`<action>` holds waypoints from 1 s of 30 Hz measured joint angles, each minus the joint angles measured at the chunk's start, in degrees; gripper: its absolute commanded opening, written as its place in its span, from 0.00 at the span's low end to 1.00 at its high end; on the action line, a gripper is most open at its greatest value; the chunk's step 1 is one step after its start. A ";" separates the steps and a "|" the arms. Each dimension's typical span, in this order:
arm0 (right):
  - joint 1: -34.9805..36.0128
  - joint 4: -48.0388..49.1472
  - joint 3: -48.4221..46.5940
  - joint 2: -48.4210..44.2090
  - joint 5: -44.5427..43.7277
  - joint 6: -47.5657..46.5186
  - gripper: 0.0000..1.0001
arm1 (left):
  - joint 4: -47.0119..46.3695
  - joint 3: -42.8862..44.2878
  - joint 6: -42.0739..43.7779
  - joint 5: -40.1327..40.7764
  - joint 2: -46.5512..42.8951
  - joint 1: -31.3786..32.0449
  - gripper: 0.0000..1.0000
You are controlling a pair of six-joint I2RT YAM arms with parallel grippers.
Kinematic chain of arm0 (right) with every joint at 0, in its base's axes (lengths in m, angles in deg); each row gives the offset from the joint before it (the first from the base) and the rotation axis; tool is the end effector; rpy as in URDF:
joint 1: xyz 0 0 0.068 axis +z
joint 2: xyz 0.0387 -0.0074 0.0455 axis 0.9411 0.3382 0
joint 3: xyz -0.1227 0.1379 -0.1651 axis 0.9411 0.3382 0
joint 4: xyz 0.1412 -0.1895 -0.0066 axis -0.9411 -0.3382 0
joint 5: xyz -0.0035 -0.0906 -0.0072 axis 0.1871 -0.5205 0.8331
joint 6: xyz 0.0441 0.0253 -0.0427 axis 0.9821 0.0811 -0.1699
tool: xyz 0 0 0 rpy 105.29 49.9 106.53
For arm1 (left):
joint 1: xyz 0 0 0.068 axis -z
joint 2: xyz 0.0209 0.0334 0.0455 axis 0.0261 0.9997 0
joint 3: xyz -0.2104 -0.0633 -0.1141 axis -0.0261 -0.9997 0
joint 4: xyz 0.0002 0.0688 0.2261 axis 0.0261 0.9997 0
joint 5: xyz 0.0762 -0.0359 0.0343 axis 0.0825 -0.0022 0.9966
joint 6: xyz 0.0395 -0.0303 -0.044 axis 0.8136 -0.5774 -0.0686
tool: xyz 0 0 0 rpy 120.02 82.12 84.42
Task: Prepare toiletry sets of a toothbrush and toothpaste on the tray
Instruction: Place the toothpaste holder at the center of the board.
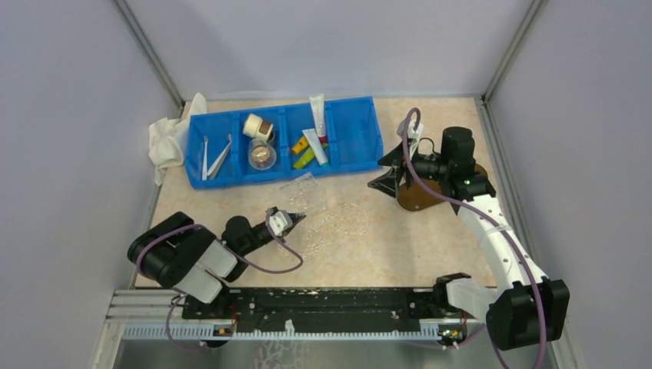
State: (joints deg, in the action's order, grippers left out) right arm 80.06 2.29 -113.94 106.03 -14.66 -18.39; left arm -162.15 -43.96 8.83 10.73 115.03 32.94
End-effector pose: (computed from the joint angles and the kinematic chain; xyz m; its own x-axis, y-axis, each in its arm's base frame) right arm 0.2166 0.0824 0.3077 -0.2114 -0.1463 -0.9664 -0.9154 0.3763 0.1433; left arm 0.1615 -0.1356 0.1370 0.2432 0.1835 -0.9524 0.8076 0.5055 0.3037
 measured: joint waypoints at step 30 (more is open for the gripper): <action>-0.26 0.04 0.00 -0.11 0.00 0.02 0.79 | -4.02 -1.16 -7.80 0.09 5.29 -3.08 0.77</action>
State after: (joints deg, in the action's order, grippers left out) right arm 79.79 2.34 -113.94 105.92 -14.66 -18.37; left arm -166.17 -45.12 1.03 10.82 120.32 29.86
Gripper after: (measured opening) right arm 0.790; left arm 0.753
